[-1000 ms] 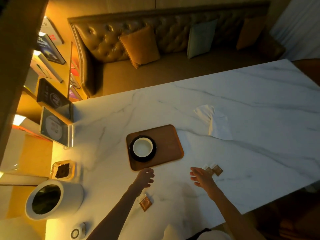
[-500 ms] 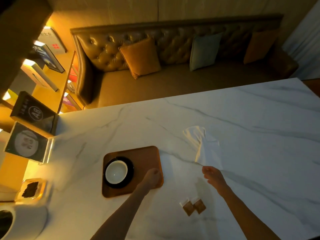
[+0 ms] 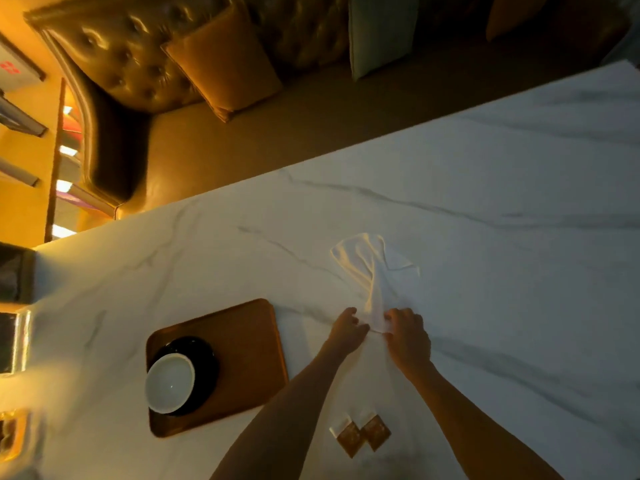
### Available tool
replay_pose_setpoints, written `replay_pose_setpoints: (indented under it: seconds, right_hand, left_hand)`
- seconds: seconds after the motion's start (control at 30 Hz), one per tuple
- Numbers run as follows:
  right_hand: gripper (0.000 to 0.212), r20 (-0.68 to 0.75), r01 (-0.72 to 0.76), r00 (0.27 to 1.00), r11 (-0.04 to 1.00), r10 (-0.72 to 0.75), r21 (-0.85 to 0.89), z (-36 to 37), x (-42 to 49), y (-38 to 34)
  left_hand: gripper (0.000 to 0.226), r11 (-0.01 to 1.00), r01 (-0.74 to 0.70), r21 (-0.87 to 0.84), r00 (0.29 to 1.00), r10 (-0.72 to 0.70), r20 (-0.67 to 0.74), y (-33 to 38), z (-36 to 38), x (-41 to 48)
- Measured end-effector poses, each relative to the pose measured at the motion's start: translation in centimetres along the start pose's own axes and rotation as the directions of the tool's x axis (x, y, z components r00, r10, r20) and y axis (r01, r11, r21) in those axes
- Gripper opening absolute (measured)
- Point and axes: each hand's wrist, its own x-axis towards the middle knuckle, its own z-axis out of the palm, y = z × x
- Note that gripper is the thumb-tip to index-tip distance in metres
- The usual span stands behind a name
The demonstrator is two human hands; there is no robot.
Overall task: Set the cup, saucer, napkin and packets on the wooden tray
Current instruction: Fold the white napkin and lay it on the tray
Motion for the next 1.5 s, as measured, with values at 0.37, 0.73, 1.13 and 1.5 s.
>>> replay_pose_setpoints:
  seconds: [0.37,0.73,1.13,1.5]
  right_hand:
    - [0.004,-0.146,0.122,0.988,0.796,-0.043,0.593,-1.5,-0.6,-2.0]
    - [0.024,0.035,0.566,0.79,0.749,-0.613,0.344,-19.4,-4.9,-17.5]
    - [0.025,-0.079,0.773,0.556,0.479,-0.828,0.415,-35.6,-18.0,-29.7]
    - [0.041,0.03,0.587,0.351,0.245,-0.936,0.771,-32.5,-28.4,-40.8]
  left_hand:
    - [0.016,0.956,-0.128,-0.263,0.991,0.114,-0.067,2.4,-2.4,-1.3]
    - [0.044,0.883,-0.469,-0.029,0.845,0.439,-0.305,4.4,-22.2,-19.0]
    - [0.017,0.702,-0.711,0.042,0.586,0.624,-0.517,-0.1,-40.3,-40.5]
    - [0.015,0.53,-0.836,0.145,0.285,0.643,-0.711,-1.8,-39.8,-46.5]
